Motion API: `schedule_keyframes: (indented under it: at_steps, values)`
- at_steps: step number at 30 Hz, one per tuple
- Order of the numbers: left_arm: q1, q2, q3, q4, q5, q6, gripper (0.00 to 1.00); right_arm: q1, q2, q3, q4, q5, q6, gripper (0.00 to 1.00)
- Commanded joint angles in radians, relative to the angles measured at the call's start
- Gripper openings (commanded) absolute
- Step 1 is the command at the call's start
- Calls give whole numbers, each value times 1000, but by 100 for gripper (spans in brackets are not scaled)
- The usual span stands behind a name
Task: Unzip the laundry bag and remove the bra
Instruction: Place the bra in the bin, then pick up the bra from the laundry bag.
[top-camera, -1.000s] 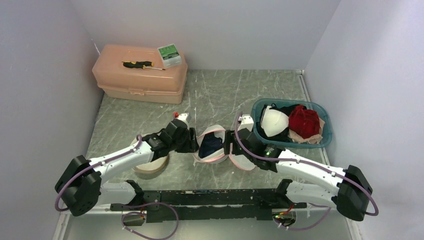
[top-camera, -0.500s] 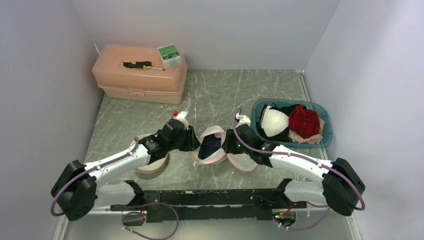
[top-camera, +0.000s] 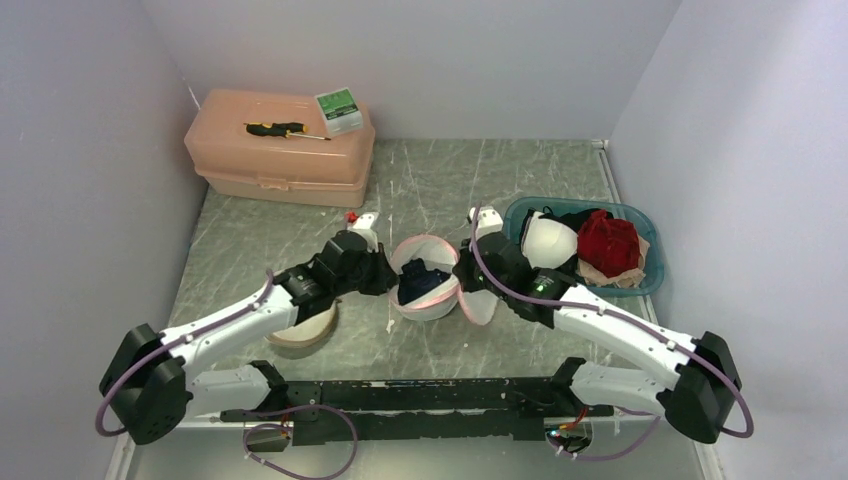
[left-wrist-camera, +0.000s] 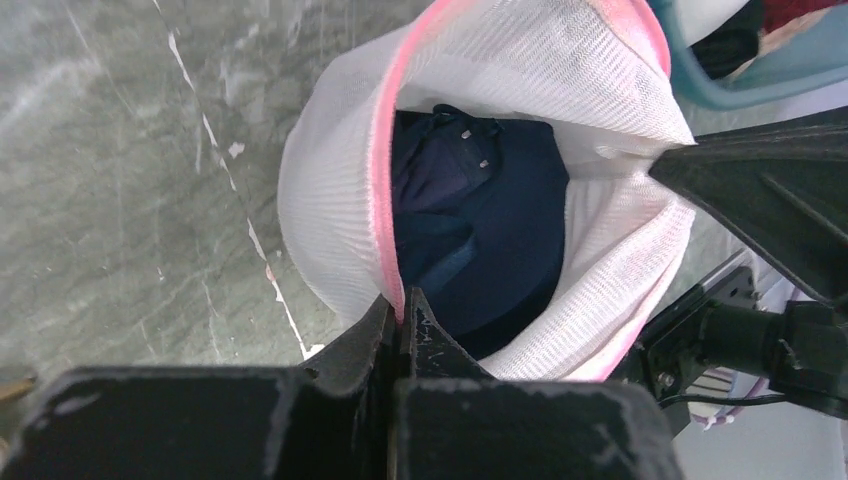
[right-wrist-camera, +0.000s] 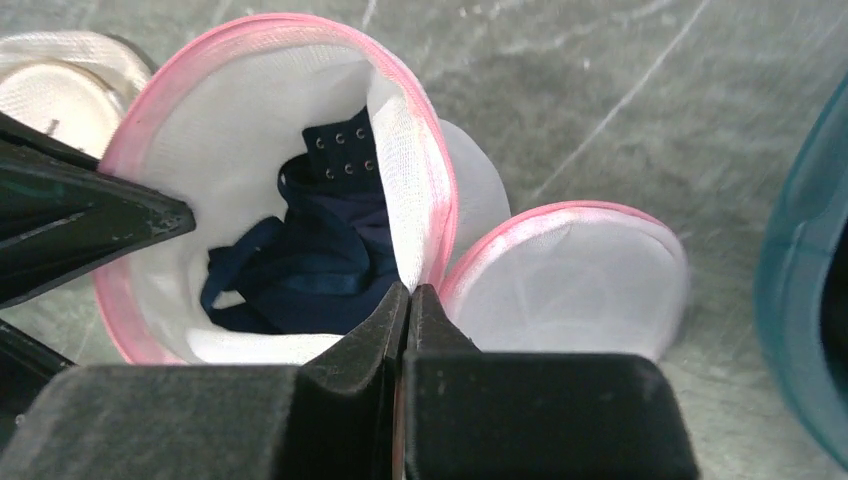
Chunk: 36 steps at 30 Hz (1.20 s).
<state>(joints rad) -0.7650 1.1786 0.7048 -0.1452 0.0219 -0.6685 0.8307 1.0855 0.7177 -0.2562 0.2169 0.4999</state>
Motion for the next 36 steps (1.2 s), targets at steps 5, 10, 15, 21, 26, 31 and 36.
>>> schedule_keyframes:
  at_steps: [5,10,15,21,26,31,36]
  values:
    - [0,-202,83,36,-111,71,3,80,-91,176,-34,155,-239,0]
    - [0,-166,-27,50,-154,38,3,83,-97,-51,110,166,-158,0]
    - [-1,-124,-230,242,-119,-21,3,94,-130,-269,247,191,-50,0]
    - [-2,-183,-268,210,-116,-55,3,138,-175,-311,194,190,3,7]
    - [-2,-180,-210,77,-80,-54,3,233,-285,-239,63,253,3,54]
    - [-1,-122,-182,34,-33,-79,3,351,-315,-159,86,228,-102,52]
    - [-1,-72,-178,26,12,-118,3,366,-100,-33,105,169,-164,34]
